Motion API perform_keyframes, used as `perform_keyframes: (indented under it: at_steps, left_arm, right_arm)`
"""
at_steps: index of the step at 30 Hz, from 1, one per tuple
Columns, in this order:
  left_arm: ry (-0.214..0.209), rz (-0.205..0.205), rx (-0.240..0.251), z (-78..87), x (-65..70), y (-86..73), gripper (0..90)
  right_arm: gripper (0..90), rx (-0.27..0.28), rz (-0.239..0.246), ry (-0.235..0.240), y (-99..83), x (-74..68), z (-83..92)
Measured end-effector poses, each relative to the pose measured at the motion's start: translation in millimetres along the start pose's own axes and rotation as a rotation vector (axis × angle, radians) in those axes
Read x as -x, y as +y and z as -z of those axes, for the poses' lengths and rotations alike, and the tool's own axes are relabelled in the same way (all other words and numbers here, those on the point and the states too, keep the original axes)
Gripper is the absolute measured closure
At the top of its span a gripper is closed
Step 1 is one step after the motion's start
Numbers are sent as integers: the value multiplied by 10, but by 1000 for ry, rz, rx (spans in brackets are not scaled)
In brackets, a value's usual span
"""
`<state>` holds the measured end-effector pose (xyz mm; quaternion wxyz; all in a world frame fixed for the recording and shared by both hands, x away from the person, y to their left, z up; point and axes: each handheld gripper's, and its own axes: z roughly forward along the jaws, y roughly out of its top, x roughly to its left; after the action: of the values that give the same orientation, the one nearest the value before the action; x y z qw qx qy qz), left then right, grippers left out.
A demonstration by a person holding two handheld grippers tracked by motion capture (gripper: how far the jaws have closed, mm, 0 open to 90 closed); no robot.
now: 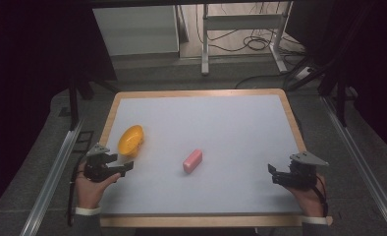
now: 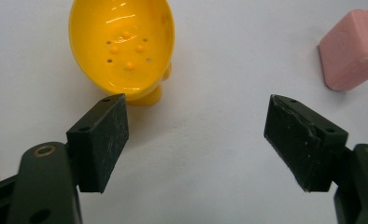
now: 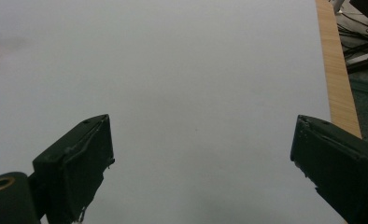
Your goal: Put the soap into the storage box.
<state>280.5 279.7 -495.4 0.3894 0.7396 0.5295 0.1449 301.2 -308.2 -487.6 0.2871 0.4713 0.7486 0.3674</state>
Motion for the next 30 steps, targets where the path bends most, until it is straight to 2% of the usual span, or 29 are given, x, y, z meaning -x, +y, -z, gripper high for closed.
perform_keyframes:
  at_steps: [3,6,11,16,19,24,30]
  left_arm:
    - [5,5,1,13,3,-3,230]
    - [13,4,31,38,39,-6,238]
    - [19,-19,17,43,121,9,235]
    - [31,-17,-7,35,159,3,229]
    - [36,-10,-4,43,179,12,227]
    - [49,-2,-1,44,209,22,225]
    - [48,-17,-3,58,250,52,222]
  right_arm:
    - [56,3,-4,7,-2,13,10]
    - [56,10,0,21,-22,16,19]
    - [56,10,2,25,-33,14,32]
    - [56,16,-1,17,-62,44,34]
    - [56,2,19,7,-84,43,25]
    - [56,2,5,5,-97,79,44]
    - [56,4,-1,-11,-115,114,57]
